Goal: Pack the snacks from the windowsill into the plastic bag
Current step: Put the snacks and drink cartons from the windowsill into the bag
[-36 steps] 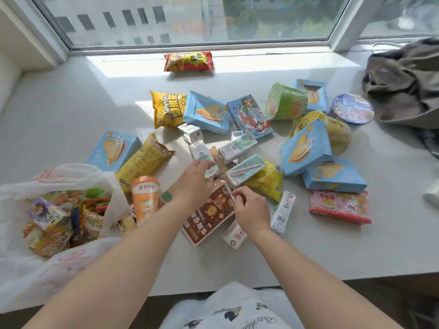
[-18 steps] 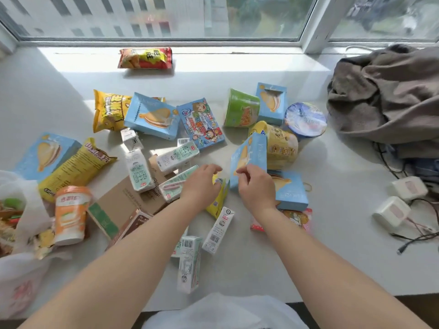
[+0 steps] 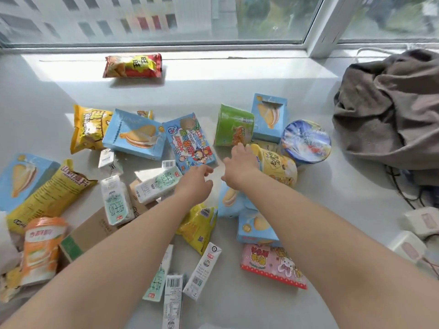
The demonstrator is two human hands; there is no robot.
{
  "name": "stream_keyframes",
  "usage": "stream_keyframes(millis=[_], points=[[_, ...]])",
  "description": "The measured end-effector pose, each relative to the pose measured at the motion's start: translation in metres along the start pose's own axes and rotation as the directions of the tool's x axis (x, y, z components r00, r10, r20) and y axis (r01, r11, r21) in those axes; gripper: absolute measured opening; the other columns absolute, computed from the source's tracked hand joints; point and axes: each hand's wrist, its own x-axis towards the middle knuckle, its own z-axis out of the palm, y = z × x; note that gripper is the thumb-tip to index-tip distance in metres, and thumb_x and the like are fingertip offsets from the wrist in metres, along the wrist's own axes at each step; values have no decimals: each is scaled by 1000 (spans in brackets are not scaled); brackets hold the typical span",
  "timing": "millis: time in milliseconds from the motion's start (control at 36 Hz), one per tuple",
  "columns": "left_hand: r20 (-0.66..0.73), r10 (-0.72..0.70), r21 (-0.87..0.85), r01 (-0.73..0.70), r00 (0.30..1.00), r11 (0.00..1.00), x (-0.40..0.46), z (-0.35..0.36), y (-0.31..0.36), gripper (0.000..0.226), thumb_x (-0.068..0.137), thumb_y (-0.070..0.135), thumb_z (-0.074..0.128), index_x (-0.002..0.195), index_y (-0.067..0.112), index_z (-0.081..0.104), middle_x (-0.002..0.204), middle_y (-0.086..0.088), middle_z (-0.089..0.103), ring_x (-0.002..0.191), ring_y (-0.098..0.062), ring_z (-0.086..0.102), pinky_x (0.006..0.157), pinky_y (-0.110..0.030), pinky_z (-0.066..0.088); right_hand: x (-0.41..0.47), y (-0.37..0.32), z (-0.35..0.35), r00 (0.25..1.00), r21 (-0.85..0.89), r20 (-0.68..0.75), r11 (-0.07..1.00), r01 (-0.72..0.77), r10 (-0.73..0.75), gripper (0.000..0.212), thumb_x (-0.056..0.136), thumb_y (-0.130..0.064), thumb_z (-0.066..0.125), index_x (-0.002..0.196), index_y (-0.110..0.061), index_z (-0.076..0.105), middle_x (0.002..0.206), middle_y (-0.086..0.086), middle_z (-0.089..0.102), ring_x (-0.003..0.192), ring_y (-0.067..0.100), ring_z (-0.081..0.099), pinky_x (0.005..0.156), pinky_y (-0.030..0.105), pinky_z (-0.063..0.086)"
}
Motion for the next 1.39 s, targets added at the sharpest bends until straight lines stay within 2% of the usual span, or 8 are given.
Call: stream_keyframes(millis=[111,278,500,806,917,972,1222,1389], points=[[40,-17,-45,19,999,999,20,5,6,38,94,22,49,131,20,49,131,-1,52,116,-20,52,98,-39,44,21,11,6,986,34,135,994,-104,99,47,97,-45,38,134,-17,45,135,12,43,120,25,42,77,32,39],[84,-41,-77,48,996,996,45,14,11,37,94,22,48,131,21,50,130,-3,51,116,-21,52,98,-39,44,19,36,40,898,270,324,880,-391,299,72,94,-51,37,144,0,27,149,23,26,130,33,41,90,34,44],[139,-71,-107,86,988,991,65,40,13,35,94,23,47,129,21,52,128,-2,52,115,-21,51,93,-39,48,23,67,82,942,388,191,860,-331,276,43,97,-31,37,132,-7,45,136,13,42,125,30,41,94,40,42],[144,-169,-106,185,975,977,86,56,14,37,93,32,49,127,18,54,128,-6,50,113,-24,52,94,-34,43,67,60,88,999,370,12,928,-54,53,60,80,-40,66,132,-18,43,127,7,49,119,27,43,92,38,38],[186,-207,-158,238,960,958,89,57,13,40,87,31,56,126,20,55,128,-5,48,112,-22,52,92,-32,42,70,48,82,990,300,144,952,-54,11,7,86,-16,56,92,-14,52,82,4,56,82,27,53,71,31,38],[211,-248,-231,295,945,927,93,57,13,36,86,33,59,120,21,57,125,-4,52,107,-22,54,88,-33,44,71,50,80,982,298,185,950,-95,40,16,87,-11,53,71,-13,50,68,1,47,73,24,50,65,29,39],[260,-317,-381,398,912,834,99,52,12,38,95,41,43,124,21,58,130,-3,55,119,-26,49,102,-39,39,89,91,88,876,831,18,480,-281,482,20,88,-27,64,101,-12,60,121,6,42,119,27,40,97,33,35],[304,-256,-377,363,918,852,92,44,18,43,104,30,27,131,9,52,140,-14,47,129,-30,42,108,-38,33,89,86,89,928,654,95,680,-330,360,81,72,-46,75,135,-13,35,137,10,32,127,29,31,101,39,35]])
